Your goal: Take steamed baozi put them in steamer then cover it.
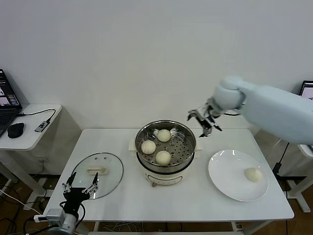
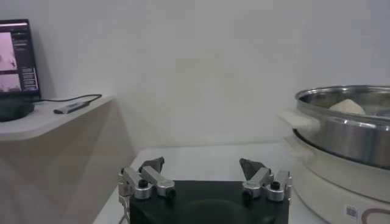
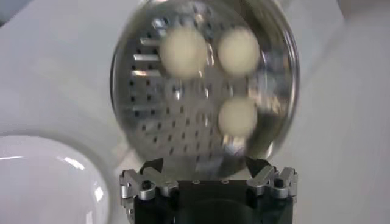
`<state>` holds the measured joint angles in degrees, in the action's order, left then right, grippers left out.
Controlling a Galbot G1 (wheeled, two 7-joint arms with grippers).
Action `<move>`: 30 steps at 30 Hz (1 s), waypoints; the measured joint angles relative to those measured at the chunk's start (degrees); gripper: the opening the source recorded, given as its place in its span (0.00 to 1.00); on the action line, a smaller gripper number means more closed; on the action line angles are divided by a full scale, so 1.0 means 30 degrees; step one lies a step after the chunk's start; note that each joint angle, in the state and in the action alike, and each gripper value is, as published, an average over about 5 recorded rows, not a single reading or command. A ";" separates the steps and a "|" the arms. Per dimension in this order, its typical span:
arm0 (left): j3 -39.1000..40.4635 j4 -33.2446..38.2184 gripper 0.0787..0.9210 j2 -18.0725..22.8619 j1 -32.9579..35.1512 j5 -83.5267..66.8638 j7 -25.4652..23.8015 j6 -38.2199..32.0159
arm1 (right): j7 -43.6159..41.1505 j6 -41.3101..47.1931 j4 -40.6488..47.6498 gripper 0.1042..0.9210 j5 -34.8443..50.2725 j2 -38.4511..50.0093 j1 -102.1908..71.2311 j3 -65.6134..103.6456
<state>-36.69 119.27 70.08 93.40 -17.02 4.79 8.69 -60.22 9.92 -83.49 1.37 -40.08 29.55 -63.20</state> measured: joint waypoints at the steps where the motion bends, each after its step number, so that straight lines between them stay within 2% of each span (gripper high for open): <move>1: 0.0038 -0.0029 0.88 -0.0002 -0.0012 0.0012 -0.0001 0.0000 | -0.0001 0.0187 -0.0056 0.88 -0.0030 0.0435 -0.0274 0.0282; 14: 0.0386 -0.0164 0.88 -0.0008 -0.0037 0.0268 0.0002 0.0024 | 0.0051 0.0995 0.0104 0.88 -0.2180 0.4640 -0.7258 0.6204; 30: 0.0362 0.0028 0.88 0.0080 0.0228 0.0456 0.0009 0.0093 | -0.0191 0.0110 0.2181 0.88 -0.5259 0.4770 -1.4736 1.2416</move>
<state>-35.61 119.36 70.32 94.09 -15.65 4.81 8.97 -60.80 10.25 -76.95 -14.41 -25.77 -14.65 -25.96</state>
